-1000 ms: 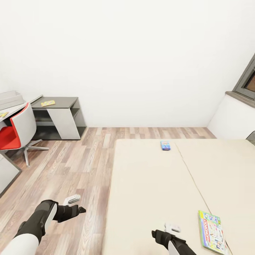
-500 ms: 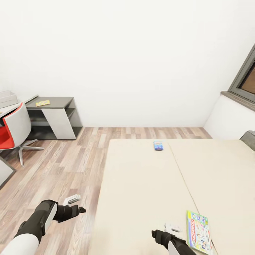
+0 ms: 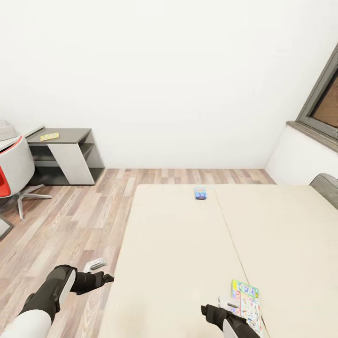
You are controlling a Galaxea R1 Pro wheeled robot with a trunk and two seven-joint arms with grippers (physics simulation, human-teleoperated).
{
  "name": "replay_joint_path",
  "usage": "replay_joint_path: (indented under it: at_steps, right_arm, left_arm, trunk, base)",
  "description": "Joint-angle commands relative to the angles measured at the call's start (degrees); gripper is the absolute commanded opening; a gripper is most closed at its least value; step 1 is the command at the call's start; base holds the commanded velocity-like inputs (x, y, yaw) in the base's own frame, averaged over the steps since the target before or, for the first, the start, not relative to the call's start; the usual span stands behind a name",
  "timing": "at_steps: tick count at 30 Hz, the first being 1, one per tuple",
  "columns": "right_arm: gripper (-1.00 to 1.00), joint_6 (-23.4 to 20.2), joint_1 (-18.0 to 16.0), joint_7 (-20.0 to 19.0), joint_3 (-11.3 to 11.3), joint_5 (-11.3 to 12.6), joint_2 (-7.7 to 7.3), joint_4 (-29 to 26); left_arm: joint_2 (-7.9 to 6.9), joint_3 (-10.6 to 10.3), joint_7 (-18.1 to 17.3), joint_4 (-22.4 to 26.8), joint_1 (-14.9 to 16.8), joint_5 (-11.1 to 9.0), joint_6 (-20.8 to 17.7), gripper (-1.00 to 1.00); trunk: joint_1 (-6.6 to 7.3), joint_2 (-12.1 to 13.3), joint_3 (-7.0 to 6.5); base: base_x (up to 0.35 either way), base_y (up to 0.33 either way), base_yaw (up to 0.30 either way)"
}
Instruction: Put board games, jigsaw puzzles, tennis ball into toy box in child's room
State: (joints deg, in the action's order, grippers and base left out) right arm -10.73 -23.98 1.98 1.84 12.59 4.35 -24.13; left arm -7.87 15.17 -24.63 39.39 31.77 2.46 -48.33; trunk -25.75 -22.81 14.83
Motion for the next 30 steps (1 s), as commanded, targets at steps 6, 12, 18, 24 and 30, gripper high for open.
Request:
replay_joint_path:
  at_steps: [6, 12, 18, 24, 30]
  right_arm:
    - [1.0, -0.34, -0.01, 0.15, 0.18, 0.33, 0.04, -0.13]
    - [1.0, -0.34, -0.01, 0.16, 0.18, 0.33, 0.04, -0.13]
    - [1.0, -0.34, -0.01, 0.14, 0.18, 0.33, 0.04, -0.13]
    - [1.0, -0.34, -0.01, 0.16, 0.18, 0.33, 0.04, -0.13]
    - [1.0, -0.34, -0.01, 0.13, 0.18, 0.33, 0.04, -0.13]
  left_arm:
    - [0.03, 0.21, -0.33, 0.07, 0.04, 0.27, -0.35, 1.0]
    - [0.04, 0.21, -0.33, 0.07, 0.04, 0.27, -0.36, 1.0]
    - [0.02, 0.21, -0.33, 0.07, 0.04, 0.27, -0.32, 1.0]
    - [-0.01, 0.21, -0.33, 0.07, 0.04, 0.27, -0.33, 1.0]
    - [-0.02, 0.21, -0.33, 0.07, 0.04, 0.27, -0.35, 1.0]
  trunk:
    - [-0.03, -0.11, 0.11]
    - [-0.03, -0.11, 0.11]
    - [-0.03, -0.11, 0.11]
    - [-0.03, -0.11, 0.11]
    - [-0.03, -0.11, 0.11]
  base:
    - [0.0, -0.251, 0.0]
    - [0.0, -0.251, 0.0]
    - [0.0, -0.251, 0.0]
    - [0.0, -0.251, 0.0]
    - [0.0, -0.251, 0.0]
